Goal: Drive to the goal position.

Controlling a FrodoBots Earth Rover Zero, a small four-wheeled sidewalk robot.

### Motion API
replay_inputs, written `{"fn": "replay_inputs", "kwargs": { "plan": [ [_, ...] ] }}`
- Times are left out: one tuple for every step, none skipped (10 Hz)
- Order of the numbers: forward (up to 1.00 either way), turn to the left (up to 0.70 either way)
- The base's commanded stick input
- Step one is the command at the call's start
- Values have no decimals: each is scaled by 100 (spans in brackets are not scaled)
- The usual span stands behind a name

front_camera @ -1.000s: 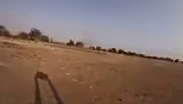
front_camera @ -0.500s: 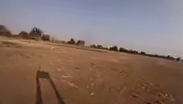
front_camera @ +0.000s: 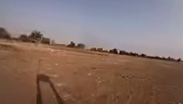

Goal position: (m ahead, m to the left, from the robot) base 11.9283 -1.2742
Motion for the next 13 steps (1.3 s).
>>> {"fn": "replay_inputs", "kwargs": {
  "plan": [
    [70, -11],
    [70, 0],
    [70, 0],
    [70, 0],
    [70, 0],
    [70, 0],
    [70, 0],
    [70, 0],
    [70, 0],
    [70, 0],
    [70, 0],
    [70, 0],
    [70, 0]
  ]
}}
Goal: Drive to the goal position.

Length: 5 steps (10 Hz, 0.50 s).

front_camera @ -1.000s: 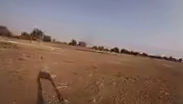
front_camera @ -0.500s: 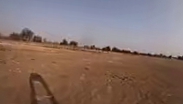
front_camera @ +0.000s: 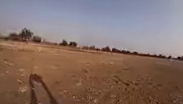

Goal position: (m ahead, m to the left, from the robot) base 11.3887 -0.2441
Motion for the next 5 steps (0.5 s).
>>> {"fn": "replay_inputs", "kwargs": {
  "plan": [
    [70, 0],
    [70, 0],
    [70, 0],
    [70, 0],
    [70, 0]
  ]
}}
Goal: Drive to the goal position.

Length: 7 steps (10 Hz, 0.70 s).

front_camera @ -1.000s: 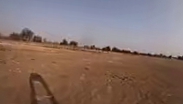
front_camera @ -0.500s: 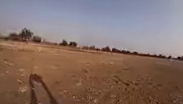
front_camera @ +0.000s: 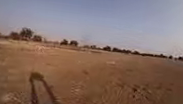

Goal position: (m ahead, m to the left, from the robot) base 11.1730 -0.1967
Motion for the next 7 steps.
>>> {"fn": "replay_inputs", "kwargs": {
  "plan": [
    [70, 0],
    [70, 0],
    [70, 0],
    [70, 0],
    [70, 0],
    [70, 0],
    [70, 0]
  ]
}}
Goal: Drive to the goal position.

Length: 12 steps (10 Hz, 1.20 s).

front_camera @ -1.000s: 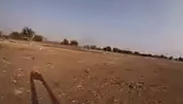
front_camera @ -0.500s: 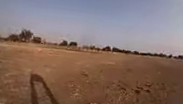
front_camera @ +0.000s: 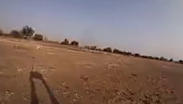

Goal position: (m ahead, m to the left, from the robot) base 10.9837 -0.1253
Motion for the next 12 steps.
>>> {"fn": "replay_inputs", "kwargs": {
  "plan": [
    [70, 0],
    [70, 0],
    [70, 0],
    [70, 0],
    [70, 0],
    [70, 0],
    [70, 0],
    [70, 0],
    [70, 0],
    [70, 0],
    [70, 0],
    [70, 0]
  ]
}}
